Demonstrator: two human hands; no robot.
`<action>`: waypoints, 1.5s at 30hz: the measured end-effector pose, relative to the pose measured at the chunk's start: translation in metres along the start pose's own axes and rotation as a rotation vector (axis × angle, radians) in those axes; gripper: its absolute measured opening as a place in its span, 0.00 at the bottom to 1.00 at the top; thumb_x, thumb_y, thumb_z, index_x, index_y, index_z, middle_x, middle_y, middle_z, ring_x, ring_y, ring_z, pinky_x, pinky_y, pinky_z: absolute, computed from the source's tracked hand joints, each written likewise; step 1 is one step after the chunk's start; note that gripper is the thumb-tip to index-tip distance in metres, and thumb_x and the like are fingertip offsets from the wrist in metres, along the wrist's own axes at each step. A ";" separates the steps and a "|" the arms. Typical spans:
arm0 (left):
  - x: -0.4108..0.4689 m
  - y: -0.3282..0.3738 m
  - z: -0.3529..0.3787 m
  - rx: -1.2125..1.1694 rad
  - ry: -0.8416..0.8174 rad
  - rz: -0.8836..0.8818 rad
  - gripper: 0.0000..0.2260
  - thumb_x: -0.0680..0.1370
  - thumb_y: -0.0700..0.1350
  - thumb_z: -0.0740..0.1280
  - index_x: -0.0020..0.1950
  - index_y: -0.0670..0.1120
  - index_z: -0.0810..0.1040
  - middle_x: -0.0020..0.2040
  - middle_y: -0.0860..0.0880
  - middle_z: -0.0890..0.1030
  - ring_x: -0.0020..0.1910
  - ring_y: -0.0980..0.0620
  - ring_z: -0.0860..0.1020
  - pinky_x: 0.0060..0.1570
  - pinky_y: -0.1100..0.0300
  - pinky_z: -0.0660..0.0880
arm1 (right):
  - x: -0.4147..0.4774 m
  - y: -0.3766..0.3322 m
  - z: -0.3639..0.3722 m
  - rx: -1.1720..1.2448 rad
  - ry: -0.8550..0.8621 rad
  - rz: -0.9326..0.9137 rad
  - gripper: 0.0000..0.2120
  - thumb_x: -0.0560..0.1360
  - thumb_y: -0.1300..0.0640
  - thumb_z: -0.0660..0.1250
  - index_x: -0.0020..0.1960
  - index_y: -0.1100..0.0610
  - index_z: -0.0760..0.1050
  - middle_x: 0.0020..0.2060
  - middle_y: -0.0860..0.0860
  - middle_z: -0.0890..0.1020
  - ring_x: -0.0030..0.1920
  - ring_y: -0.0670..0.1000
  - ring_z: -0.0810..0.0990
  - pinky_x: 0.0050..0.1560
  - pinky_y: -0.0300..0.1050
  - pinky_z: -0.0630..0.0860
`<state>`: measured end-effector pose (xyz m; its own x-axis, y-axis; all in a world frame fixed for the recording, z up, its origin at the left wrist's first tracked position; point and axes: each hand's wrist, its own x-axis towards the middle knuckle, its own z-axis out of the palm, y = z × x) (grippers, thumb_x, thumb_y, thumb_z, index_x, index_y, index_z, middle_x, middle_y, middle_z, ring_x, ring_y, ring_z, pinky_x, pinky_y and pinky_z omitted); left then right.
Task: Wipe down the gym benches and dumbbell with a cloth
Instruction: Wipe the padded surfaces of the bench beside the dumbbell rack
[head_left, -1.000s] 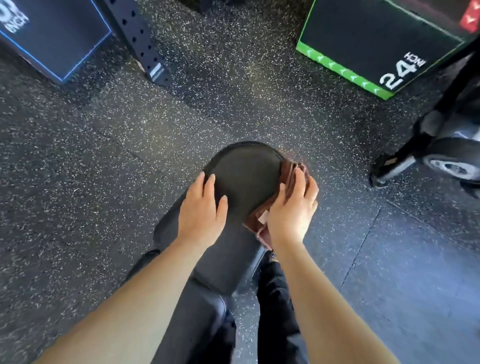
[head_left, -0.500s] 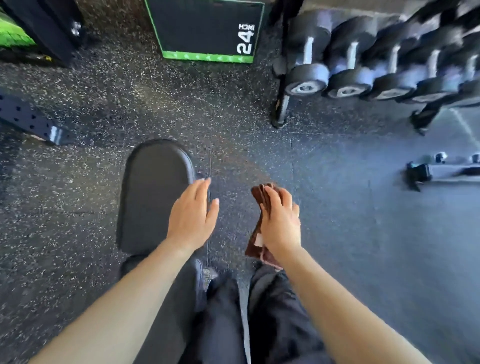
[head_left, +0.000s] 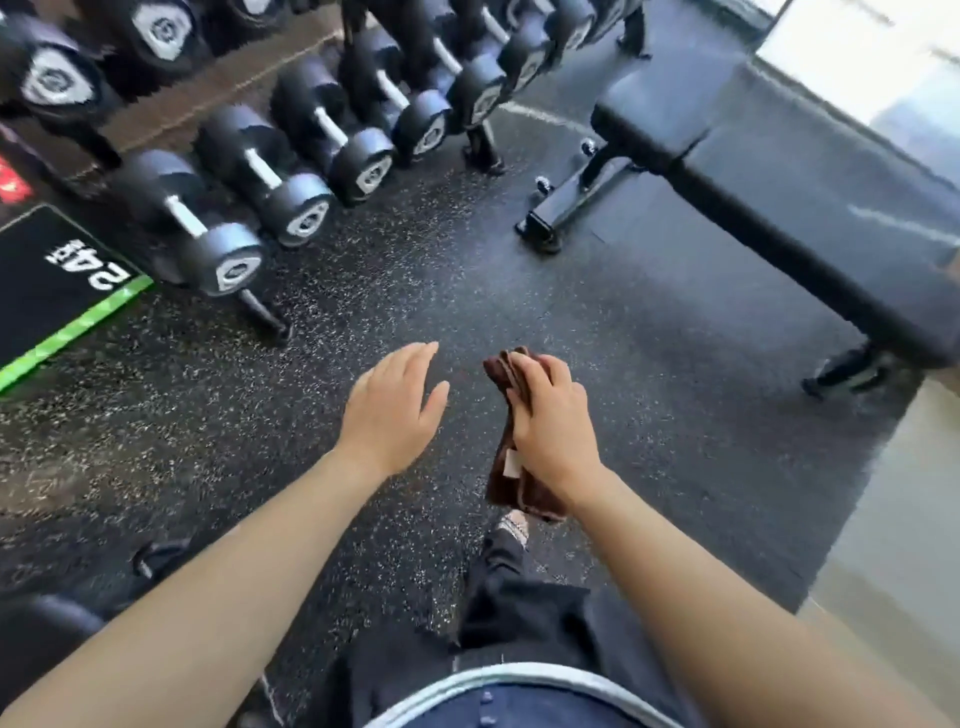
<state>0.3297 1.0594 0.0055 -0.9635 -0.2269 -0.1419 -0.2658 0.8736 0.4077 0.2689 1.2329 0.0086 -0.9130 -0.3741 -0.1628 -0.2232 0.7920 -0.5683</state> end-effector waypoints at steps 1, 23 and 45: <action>0.021 0.021 0.003 0.010 -0.013 0.038 0.22 0.80 0.52 0.55 0.72 0.46 0.63 0.71 0.47 0.68 0.70 0.49 0.65 0.67 0.50 0.62 | 0.010 0.015 -0.017 0.020 0.031 0.028 0.19 0.78 0.55 0.59 0.69 0.48 0.66 0.68 0.53 0.66 0.58 0.63 0.70 0.60 0.57 0.70; 0.395 0.235 0.024 0.069 -0.176 0.491 0.21 0.80 0.52 0.56 0.70 0.44 0.66 0.68 0.47 0.71 0.68 0.49 0.68 0.64 0.51 0.65 | 0.282 0.175 -0.188 0.159 0.352 0.392 0.18 0.79 0.54 0.59 0.68 0.48 0.67 0.67 0.52 0.67 0.60 0.61 0.69 0.62 0.52 0.66; 0.808 0.313 0.019 0.223 -0.272 0.408 0.21 0.80 0.53 0.54 0.70 0.44 0.66 0.68 0.47 0.72 0.66 0.48 0.69 0.63 0.50 0.69 | 0.674 0.280 -0.306 0.201 0.274 0.424 0.18 0.79 0.55 0.58 0.69 0.48 0.65 0.67 0.51 0.66 0.59 0.59 0.69 0.61 0.53 0.66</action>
<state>-0.5315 1.1580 0.0014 -0.9362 0.2444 -0.2527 0.1707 0.9444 0.2811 -0.5137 1.3501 -0.0130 -0.9705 0.1189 -0.2099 0.2290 0.7279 -0.6463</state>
